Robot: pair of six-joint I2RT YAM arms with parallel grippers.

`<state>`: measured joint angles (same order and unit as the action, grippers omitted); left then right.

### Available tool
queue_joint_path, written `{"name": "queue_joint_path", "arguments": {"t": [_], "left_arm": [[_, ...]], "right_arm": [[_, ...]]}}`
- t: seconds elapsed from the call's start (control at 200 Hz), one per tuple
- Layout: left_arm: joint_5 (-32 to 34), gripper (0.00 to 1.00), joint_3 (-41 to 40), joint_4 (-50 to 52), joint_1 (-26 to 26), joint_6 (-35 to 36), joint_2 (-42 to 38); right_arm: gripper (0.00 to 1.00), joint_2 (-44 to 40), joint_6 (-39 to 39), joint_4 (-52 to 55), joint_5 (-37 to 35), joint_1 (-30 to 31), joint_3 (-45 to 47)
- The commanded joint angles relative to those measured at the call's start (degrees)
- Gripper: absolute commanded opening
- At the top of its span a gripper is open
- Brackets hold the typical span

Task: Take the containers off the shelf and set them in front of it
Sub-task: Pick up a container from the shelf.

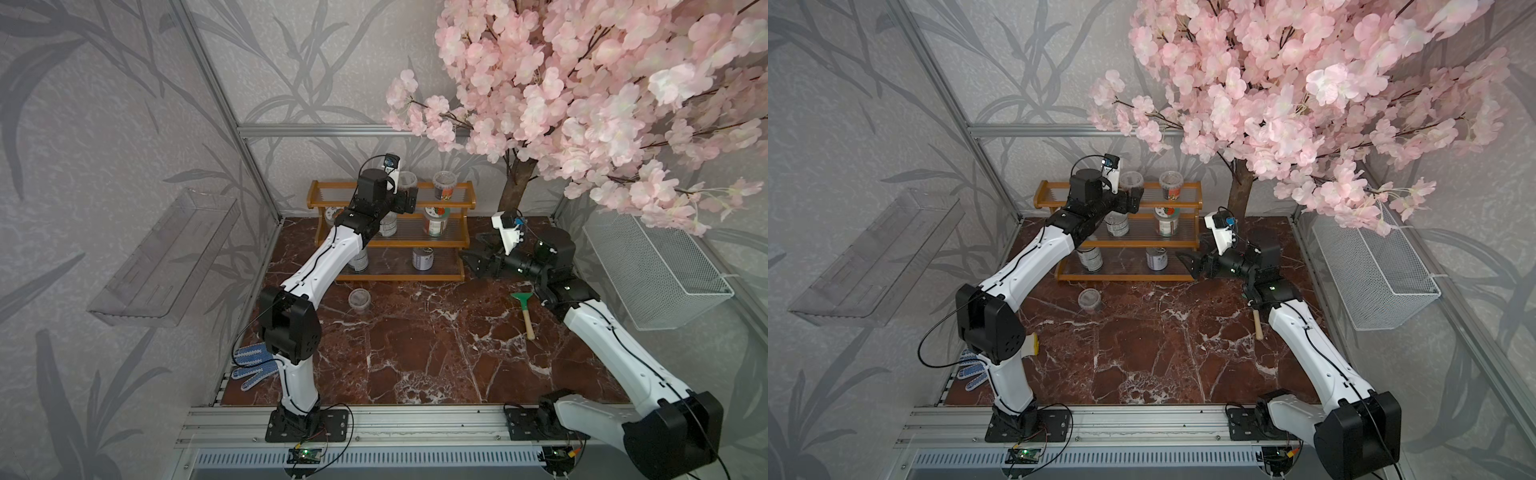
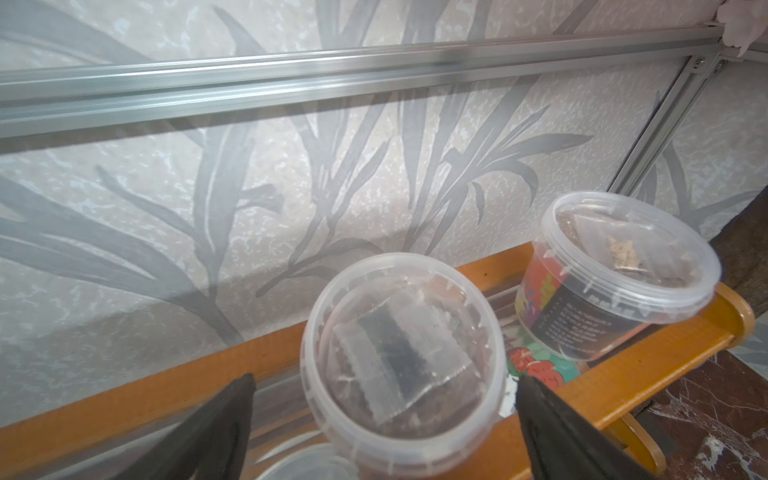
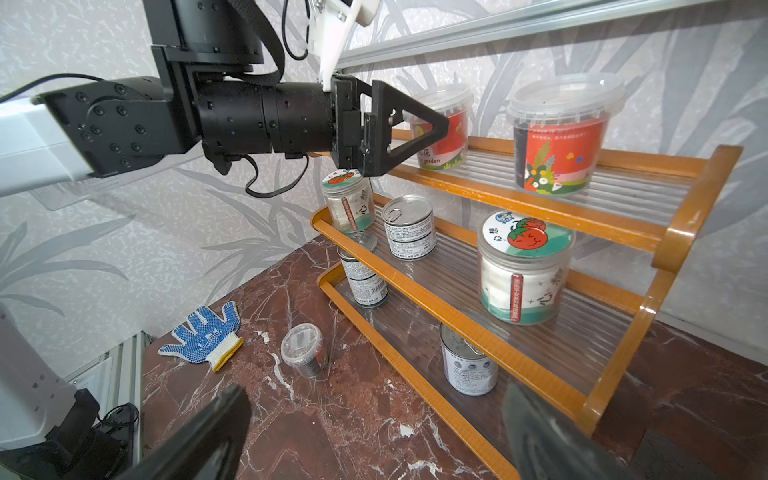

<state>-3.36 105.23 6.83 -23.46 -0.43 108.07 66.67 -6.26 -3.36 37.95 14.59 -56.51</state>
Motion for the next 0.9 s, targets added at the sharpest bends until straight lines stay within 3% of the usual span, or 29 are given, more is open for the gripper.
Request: {"name": "queue_joint_path", "arguments": {"t": [0.0,0.255,0.555,0.895], "left_arm": [[-1.8,0.99,3.5,-0.9,0.3,-0.2,1.6],[-1.8,0.96,6.2,-1.2,0.7,-0.3,4.0],[-2.0,0.81,7.0,-1.1,0.7,0.0,5.0],[-1.7,0.72,7.8,-1.0,0.6,0.6,4.2]], "right_arm": [[0.99,-0.5,-0.5,-0.3,-0.4,-0.2,-2.2],[0.99,0.1,-0.9,-0.7,-0.3,-0.2,-2.6],[0.99,0.9,-0.9,-0.8,0.2,-0.2,-2.9],[0.99,0.6,-0.7,-0.8,-0.1,-0.2,-2.4]]}}
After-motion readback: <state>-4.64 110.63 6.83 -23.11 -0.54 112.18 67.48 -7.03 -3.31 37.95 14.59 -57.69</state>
